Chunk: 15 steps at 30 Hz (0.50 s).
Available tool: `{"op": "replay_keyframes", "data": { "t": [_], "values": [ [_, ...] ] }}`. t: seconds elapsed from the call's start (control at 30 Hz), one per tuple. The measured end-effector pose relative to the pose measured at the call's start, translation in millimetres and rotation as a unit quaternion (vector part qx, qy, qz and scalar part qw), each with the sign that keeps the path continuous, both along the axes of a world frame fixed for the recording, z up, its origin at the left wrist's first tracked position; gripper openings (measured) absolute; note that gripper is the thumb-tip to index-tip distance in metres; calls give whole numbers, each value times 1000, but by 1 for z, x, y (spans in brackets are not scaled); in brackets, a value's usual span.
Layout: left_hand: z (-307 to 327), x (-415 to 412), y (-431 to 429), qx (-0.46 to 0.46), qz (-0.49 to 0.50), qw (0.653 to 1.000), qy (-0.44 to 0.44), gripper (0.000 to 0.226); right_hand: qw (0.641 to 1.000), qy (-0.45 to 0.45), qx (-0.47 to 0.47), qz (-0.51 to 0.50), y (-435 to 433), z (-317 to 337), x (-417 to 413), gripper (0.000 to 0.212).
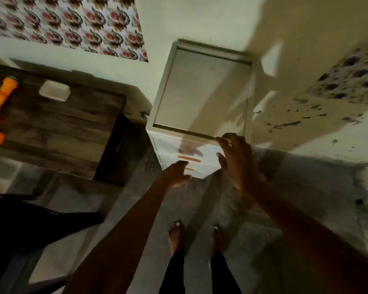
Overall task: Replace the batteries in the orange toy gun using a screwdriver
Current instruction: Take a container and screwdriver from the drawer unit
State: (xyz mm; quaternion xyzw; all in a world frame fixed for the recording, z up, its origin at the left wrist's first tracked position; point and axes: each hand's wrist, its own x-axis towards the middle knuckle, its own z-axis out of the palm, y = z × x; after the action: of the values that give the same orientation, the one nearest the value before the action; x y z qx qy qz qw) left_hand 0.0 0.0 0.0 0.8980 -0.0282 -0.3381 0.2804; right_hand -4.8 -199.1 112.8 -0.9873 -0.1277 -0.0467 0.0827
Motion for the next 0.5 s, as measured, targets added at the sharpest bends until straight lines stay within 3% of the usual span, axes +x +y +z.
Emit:
{"op": "replay_keyframes", "data": {
  "t": [0.13, 0.27, 0.5],
  "values": [
    [-30, 11, -6, 60, -20, 998, -19, 63, 998, 24, 52, 25, -13, -10, 18, 29],
    [-56, 12, -9, 120, -57, 990, -44, 75, 994, 23, 90, 49, -27, -18, 28, 28],
    [-70, -1, -14, 133, -40, 983, -122, 79, 985, 33, 151, 78, -41, -33, 36, 27]
  ]
}}
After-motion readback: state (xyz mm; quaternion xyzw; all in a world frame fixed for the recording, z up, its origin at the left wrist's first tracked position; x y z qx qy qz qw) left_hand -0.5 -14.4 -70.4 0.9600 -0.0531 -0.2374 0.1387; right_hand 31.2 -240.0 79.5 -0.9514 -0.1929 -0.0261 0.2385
